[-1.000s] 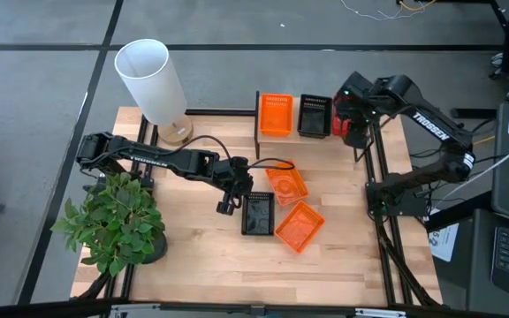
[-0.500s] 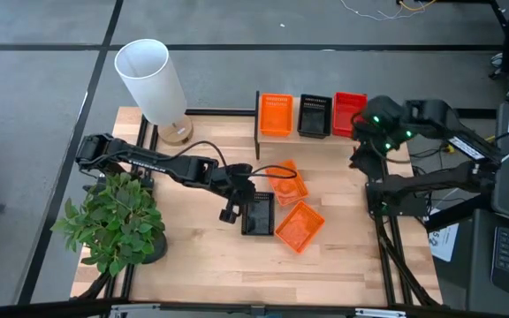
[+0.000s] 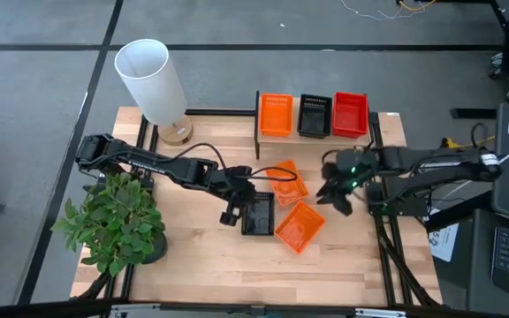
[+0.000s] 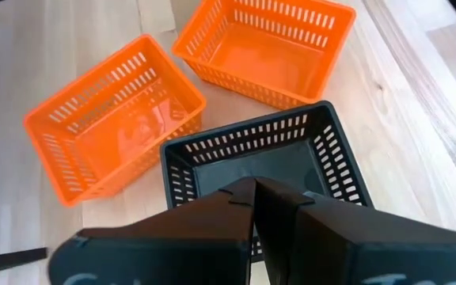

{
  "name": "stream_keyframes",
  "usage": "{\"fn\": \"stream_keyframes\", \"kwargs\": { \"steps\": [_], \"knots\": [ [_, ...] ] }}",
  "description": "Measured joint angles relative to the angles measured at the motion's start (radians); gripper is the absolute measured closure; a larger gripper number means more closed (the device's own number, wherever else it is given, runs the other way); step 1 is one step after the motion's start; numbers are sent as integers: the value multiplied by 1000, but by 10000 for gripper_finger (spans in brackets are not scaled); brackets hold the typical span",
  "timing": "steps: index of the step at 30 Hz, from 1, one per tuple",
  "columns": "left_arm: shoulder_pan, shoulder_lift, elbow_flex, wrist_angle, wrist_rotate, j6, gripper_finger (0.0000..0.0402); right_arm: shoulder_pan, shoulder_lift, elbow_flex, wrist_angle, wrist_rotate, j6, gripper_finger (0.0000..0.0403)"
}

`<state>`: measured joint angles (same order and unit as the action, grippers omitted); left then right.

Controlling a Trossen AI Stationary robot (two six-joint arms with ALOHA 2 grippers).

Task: Stack baskets on shelf by color
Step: Stack the top orange bin on the orange bin on the shelf

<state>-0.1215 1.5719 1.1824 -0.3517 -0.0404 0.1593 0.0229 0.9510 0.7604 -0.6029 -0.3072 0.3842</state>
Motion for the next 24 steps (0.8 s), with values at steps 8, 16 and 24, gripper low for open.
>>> {"fn": "stream_keyframes", "kwargs": {
  "steps": [8,16,24],
  "knots": [
    [1,4,0,52,0,1,401,202,74,-90,292,86,11,265],
    [6,72,8,332,13,34,399,406,70,-39,243,321,28,265],
    [77,262,173,307,87,-125,319,567,51,-34,188,496,185,265]
  ]
}}
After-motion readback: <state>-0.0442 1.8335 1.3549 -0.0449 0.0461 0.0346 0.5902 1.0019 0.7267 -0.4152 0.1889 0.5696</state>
